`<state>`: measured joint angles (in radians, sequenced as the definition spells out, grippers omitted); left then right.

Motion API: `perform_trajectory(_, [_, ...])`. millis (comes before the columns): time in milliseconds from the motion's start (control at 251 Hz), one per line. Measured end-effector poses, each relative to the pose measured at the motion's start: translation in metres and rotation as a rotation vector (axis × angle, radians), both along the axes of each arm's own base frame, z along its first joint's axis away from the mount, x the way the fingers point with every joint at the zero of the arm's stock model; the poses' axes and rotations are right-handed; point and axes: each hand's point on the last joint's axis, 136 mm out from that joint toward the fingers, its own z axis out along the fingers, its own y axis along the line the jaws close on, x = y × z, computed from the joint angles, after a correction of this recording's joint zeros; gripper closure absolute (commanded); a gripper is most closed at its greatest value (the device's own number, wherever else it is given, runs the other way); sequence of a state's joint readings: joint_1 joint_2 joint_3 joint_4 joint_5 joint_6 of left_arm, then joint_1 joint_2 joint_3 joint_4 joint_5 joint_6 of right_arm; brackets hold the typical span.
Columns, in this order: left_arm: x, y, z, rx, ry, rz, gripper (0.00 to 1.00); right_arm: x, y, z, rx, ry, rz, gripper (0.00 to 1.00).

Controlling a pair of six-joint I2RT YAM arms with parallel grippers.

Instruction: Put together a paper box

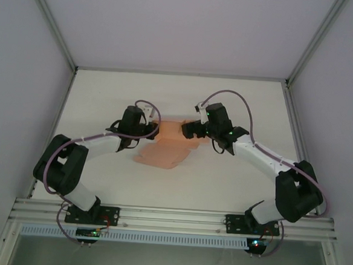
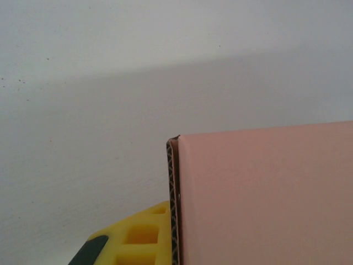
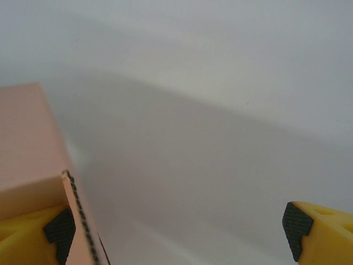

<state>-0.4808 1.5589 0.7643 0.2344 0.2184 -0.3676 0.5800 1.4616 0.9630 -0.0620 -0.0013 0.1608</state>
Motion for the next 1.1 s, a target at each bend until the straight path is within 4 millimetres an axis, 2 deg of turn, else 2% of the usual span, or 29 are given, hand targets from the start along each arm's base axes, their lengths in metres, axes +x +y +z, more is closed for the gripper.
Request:
perform_trajectory(168, [0.005, 0.008, -0.002, 0.039, -0.005, 0.051, 1.00, 0.017, -0.003, 0.001, -0.039, -0.089, -0.128, 0.01])
perform_trajectory(347, [0.006, 0.012, -0.005, 0.062, -0.002, 0.085, 1.00, 0.014, -0.009, 0.001, -0.088, -0.117, -0.189, 0.01])
perform_trajectory(435, [0.006, 0.011, -0.004, 0.068, -0.002, 0.086, 1.00, 0.003, -0.022, -0.002, -0.105, -0.095, -0.219, 0.01])
perform_trajectory(615, [0.006, 0.013, -0.004, 0.080, 0.009, 0.092, 0.99, -0.038, -0.061, 0.001, -0.118, -0.043, -0.248, 0.01])
perform_trajectory(738, [0.008, 0.015, -0.002, 0.084, 0.016, 0.097, 0.99, -0.066, -0.080, -0.012, -0.103, 0.026, -0.227, 0.01])
perform_trajectory(922, [0.008, 0.015, 0.000, 0.086, 0.021, 0.097, 0.99, -0.094, -0.082, -0.052, -0.085, 0.171, -0.160, 0.01])
perform_trajectory(1102, [0.004, 0.012, 0.001, 0.082, 0.030, 0.067, 0.99, -0.092, -0.069, -0.064, -0.057, 0.221, -0.123, 0.01])
